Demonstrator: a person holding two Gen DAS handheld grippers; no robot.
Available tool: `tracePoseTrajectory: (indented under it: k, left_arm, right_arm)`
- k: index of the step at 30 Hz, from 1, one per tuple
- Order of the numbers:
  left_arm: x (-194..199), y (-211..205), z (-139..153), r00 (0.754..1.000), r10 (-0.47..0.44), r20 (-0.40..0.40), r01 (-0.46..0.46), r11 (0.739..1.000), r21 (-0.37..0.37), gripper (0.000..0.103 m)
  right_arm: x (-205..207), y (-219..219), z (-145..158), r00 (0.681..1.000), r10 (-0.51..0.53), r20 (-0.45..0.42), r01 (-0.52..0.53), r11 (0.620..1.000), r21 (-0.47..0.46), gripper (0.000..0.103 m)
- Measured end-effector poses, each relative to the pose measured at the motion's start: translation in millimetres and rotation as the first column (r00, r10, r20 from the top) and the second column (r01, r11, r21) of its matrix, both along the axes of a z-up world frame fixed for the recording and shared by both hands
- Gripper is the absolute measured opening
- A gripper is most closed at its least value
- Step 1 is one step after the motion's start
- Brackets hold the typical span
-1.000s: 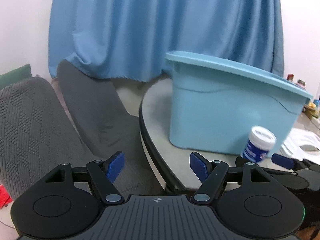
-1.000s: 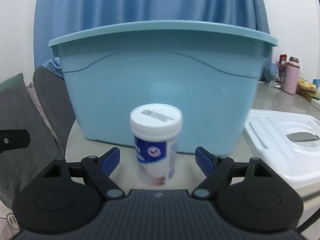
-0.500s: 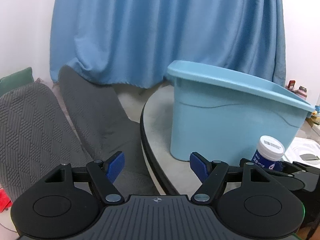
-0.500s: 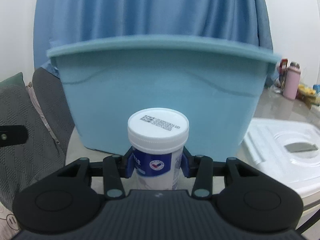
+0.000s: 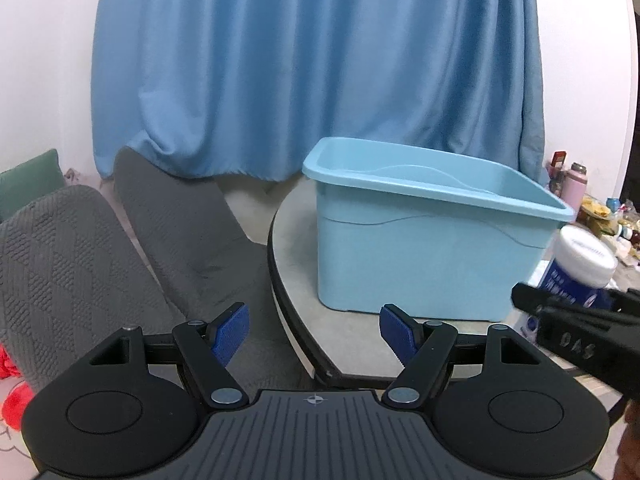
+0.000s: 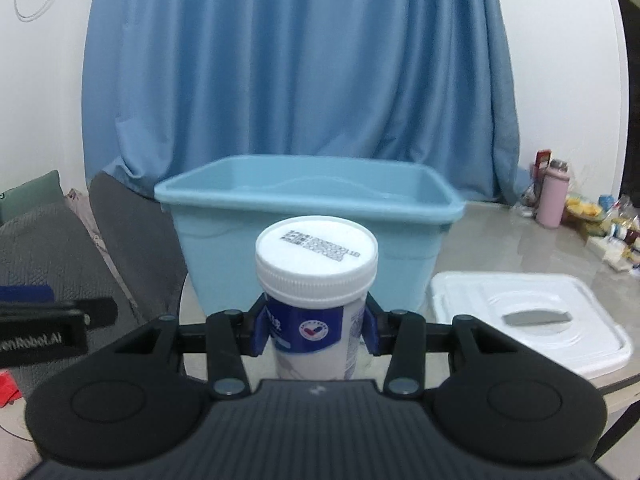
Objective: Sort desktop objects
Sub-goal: 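Lift the jar over the blue tub and open the right tool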
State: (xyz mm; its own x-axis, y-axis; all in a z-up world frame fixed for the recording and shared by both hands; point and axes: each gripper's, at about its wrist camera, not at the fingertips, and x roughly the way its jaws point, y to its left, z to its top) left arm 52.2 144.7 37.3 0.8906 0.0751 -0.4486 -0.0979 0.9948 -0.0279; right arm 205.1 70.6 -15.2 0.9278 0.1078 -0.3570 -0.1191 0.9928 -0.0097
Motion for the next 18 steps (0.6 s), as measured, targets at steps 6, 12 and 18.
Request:
tracePoseTrajectory:
  k: [6,12,18]
  left_arm:
    - [-12.0,-4.6,16.0,1.0,-0.006,-0.003,0.006,1.0,-0.006,0.074]
    - [-14.2,-10.7,36.7,0.999,-0.029,0.023,0.028,1.0,0.002,0.074]
    - [0.4,-16.6,49.3,0.998,-0.048,0.028,0.048,0.999,0.01,0.074]
  right_arm:
    - [-3.7,-11.7,31.5,1.0,-0.016,0.022,0.016,1.0,0.014,0.045]
    - [0.6,-20.2,52.8,0.998,-0.032,0.048,0.03,0.999,0.029,0.045]
    - [14.7,-23.8,65.0,0.996,-0.036,0.084,0.033,0.999,0.034,0.045]
